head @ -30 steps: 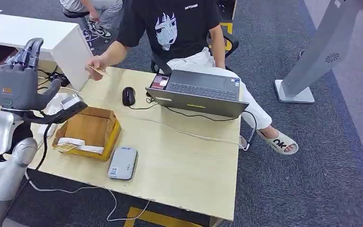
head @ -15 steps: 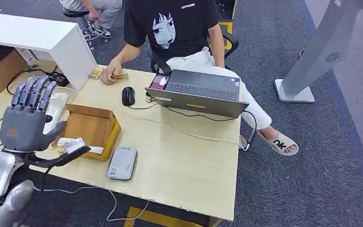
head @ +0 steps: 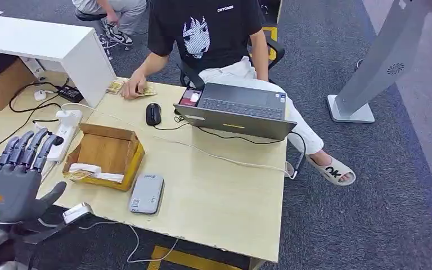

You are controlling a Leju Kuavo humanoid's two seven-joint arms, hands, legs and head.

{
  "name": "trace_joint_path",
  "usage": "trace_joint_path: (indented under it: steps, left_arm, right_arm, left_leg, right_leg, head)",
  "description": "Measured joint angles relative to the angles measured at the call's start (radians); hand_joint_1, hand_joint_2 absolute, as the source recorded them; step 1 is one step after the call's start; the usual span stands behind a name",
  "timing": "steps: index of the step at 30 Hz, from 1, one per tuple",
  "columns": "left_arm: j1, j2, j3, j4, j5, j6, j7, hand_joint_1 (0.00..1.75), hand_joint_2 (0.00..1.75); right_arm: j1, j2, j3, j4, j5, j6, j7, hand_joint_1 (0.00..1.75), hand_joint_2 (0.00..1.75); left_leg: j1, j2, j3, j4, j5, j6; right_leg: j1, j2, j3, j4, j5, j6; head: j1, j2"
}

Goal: Pass the card to the sensor for recognition and then transmit it.

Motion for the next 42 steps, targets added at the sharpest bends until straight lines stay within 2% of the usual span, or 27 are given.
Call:
trace_joint_path:
  steps: [4,12,19,25,35,38,42]
  left_arm:
    - [0.053,0.016,0.056,-0.022,-0.017,-0.082,0.028,0.00,1.75]
    - [0.101,0.023,0.198,-0.030,-0.147,-0.171,0.058,0.00,1.75]
    - [0.075,0.012,0.280,0.086,-0.190,-0.214,0.058,0.00,1.75]
    - [0.051,-0.005,0.302,0.186,-0.220,-0.211,0.043,0.00,1.75]
    - [0.024,-0.032,0.311,0.262,-0.256,-0.206,0.040,0.00,1.75]
    - [0.004,-0.039,0.310,0.319,-0.278,-0.161,0.033,0.00,1.75]
    - [-0.047,-0.055,0.292,0.411,-0.287,-0.044,0.037,0.00,1.75]
  right_arm:
    - [0.000,0.000,-0.002,-0.008,0.000,0.012,-0.008,0.00,1.75]
    - [-0.006,0.000,-0.004,-0.014,0.020,0.016,-0.012,0.00,1.75]
    - [-0.013,0.000,-0.004,-0.021,0.037,0.019,-0.018,0.00,1.75]
    - [-0.015,0.000,-0.004,-0.029,0.039,0.022,-0.015,0.00,1.75]
    - [-0.017,0.000,-0.004,-0.036,0.055,0.022,-0.016,0.00,1.75]
    - [-0.018,0.000,-0.001,-0.038,0.067,0.022,-0.017,0.00,1.75]
    - [-0.021,0.000,0.000,-0.038,0.090,0.017,-0.030,0.00,1.75]
  left_leg:
    - [0.000,0.000,0.000,0.000,0.000,0.000]
    - [0.000,-0.001,0.000,0.000,0.000,0.000]
    - [0.000,-0.001,0.000,0.000,0.000,0.000]
    - [0.000,-0.001,0.000,0.000,0.000,0.000]
    - [0.000,-0.001,0.000,0.000,0.000,0.000]
    - [0.000,-0.001,0.000,0.000,0.000,0.000]
    - [0.000,-0.002,0.000,0.000,0.001,0.000]
  right_leg:
    - [0.000,0.001,0.000,0.000,0.000,0.000]
    - [0.000,-0.001,-0.001,0.000,-0.001,0.000]
    - [0.000,-0.001,-0.001,0.000,0.000,0.000]
    - [0.000,-0.001,-0.001,0.000,0.000,0.000]
    - [0.000,-0.001,-0.001,0.000,0.000,0.000]
    - [0.000,-0.001,-0.001,0.000,0.000,0.000]
    - [0.000,-0.001,-0.001,0.000,0.000,0.000]
  head:
    - [0.000,0.000]
    - [0.000,0.000]
    - [0.000,0.000]
    - [0.000,0.000]
    - [0.000,0.000]
    - [0.000,0.000]
    - [0.000,0.000]
